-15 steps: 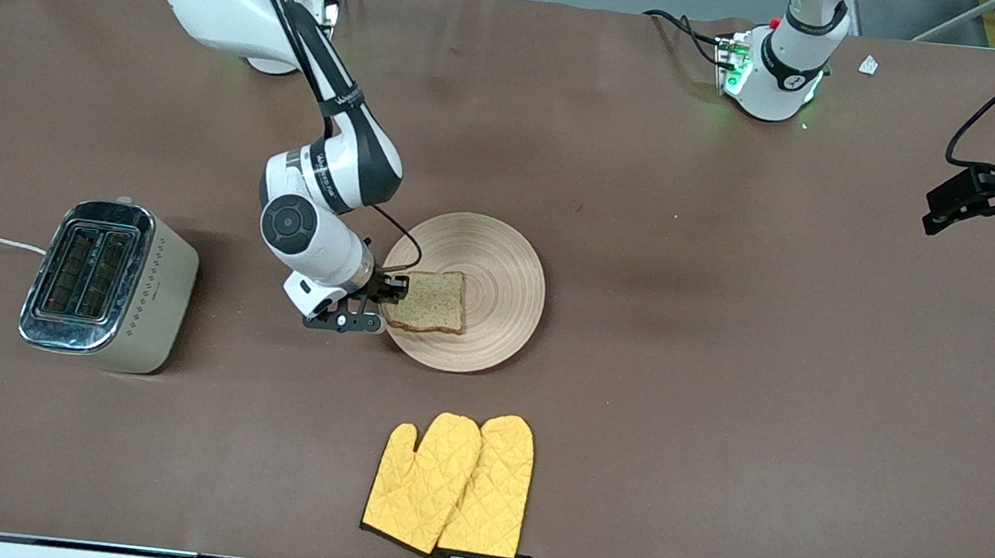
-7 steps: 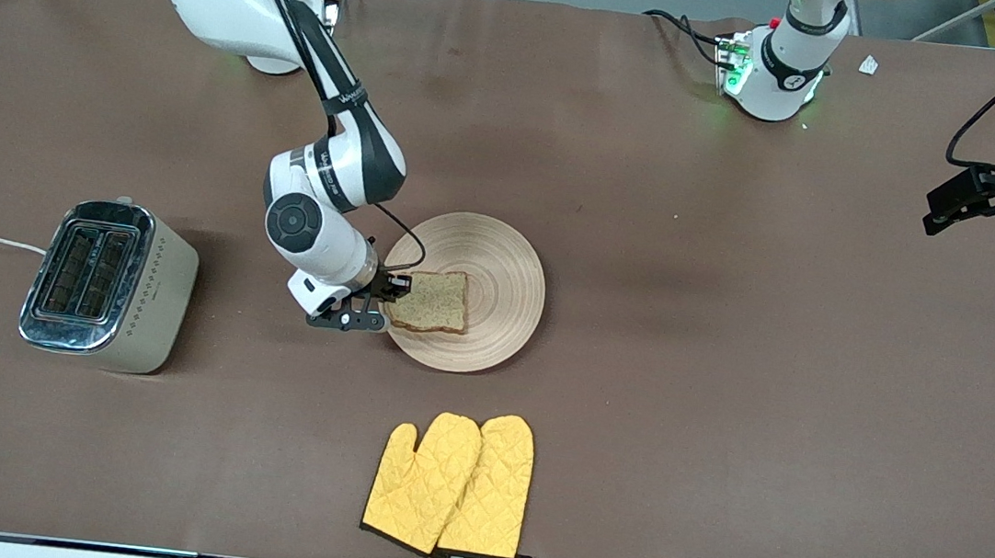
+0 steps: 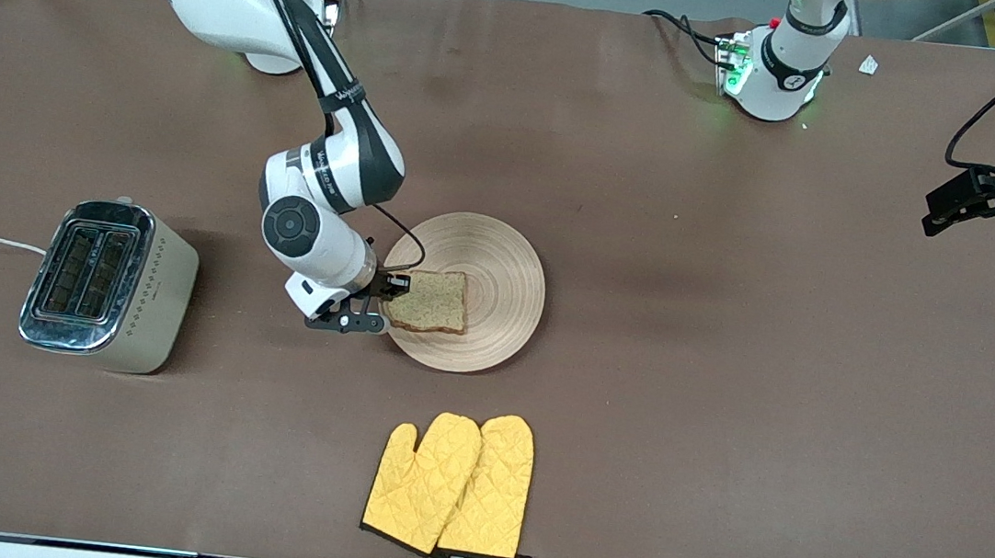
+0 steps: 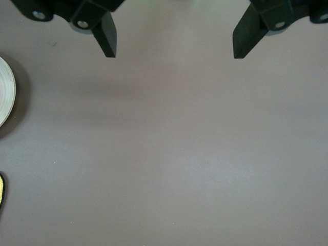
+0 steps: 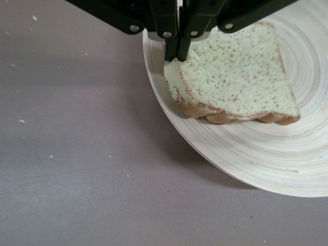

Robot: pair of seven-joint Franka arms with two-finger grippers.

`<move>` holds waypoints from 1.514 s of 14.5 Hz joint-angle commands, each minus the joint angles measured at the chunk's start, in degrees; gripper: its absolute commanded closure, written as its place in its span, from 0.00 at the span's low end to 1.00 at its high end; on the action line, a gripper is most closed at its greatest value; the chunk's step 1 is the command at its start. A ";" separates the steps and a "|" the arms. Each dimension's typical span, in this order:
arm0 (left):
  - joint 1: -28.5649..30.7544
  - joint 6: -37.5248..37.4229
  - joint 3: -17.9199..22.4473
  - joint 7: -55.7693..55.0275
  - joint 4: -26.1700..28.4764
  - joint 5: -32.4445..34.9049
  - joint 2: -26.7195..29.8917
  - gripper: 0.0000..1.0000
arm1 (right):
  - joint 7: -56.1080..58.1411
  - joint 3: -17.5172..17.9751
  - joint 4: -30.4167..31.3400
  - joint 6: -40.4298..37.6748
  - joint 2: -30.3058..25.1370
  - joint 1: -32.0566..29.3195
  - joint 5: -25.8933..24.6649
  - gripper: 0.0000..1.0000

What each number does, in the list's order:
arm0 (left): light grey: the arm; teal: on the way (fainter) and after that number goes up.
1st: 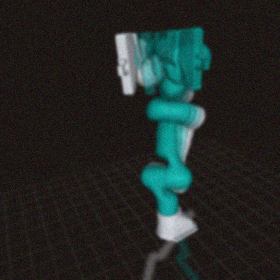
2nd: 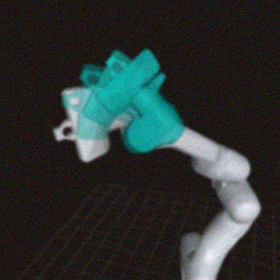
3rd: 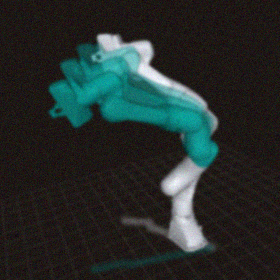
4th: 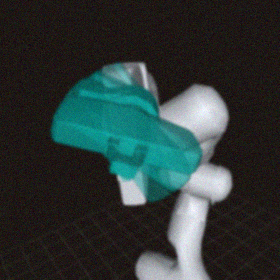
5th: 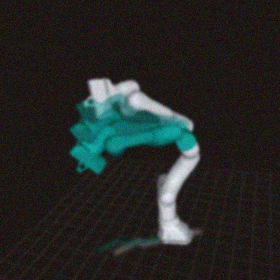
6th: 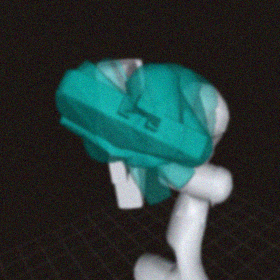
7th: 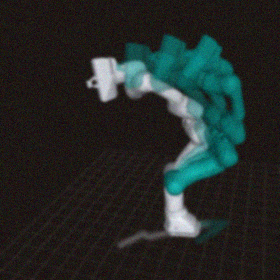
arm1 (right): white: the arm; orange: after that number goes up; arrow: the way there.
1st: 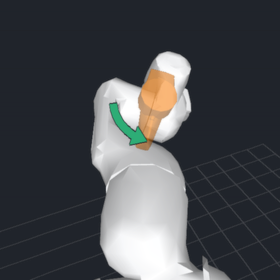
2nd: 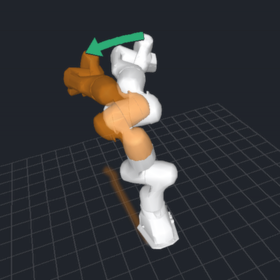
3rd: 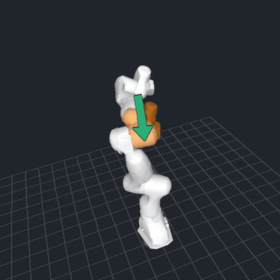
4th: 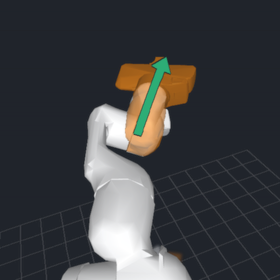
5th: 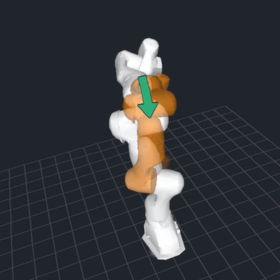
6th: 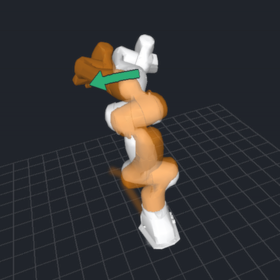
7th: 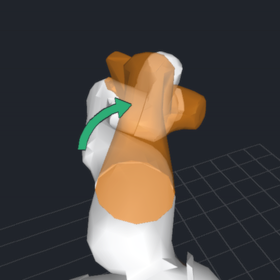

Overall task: Move plate and put bread in toaster
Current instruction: 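Lift the bread with the right gripper and carry it over the toaster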

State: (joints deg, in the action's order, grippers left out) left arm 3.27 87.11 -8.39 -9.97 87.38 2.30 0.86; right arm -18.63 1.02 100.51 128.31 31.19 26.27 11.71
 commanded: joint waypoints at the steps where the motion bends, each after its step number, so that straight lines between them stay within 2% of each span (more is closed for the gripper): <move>1: -0.10 -0.10 0.04 1.09 -0.90 0.95 -0.51 0.00 | -0.97 -2.59 -5.20 -12.23 -3.93 -0.26 -1.94 1.00; 4: -0.19 -0.10 0.04 1.09 -0.98 0.95 -0.51 0.00 | -1.24 -4.44 -12.42 -26.31 -4.64 -0.43 -8.87 1.00; 8: -0.46 0.08 -0.05 1.35 -0.90 1.04 -0.60 0.00 | -1.32 -7.95 -15.42 -34.94 -8.51 -0.61 -14.94 1.00; 11: -0.37 0.08 -0.14 1.36 -0.90 0.95 -0.60 0.00 | 3.92 -12.96 -15.61 -36.80 -10.44 -1.31 -16.62 1.00; 14: -0.54 0.78 -0.23 1.36 -0.90 0.51 -0.60 0.00 | 7.46 -17.45 -15.95 -38.57 -11.76 -1.31 -22.41 1.00; 17: -0.55 0.96 -0.31 1.36 -0.90 0.42 -0.69 0.00 | 4.93 -17.63 -16.05 -38.40 -12.46 -1.22 -30.75 1.00; 19: -0.46 0.96 -0.31 1.36 -0.90 0.42 -0.60 0.00 | 2.55 -17.45 -16.13 -38.22 -12.64 -0.70 -39.61 1.00; 22: -0.37 0.96 -0.31 1.36 -0.90 0.34 -0.60 0.00 | 0.70 -17.45 -15.87 -38.48 -12.64 -0.87 -45.09 1.00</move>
State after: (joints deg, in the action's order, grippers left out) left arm 2.85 87.88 -8.68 -9.75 87.37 2.30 0.64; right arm -15.86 -16.78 83.69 90.41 19.77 25.39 -29.51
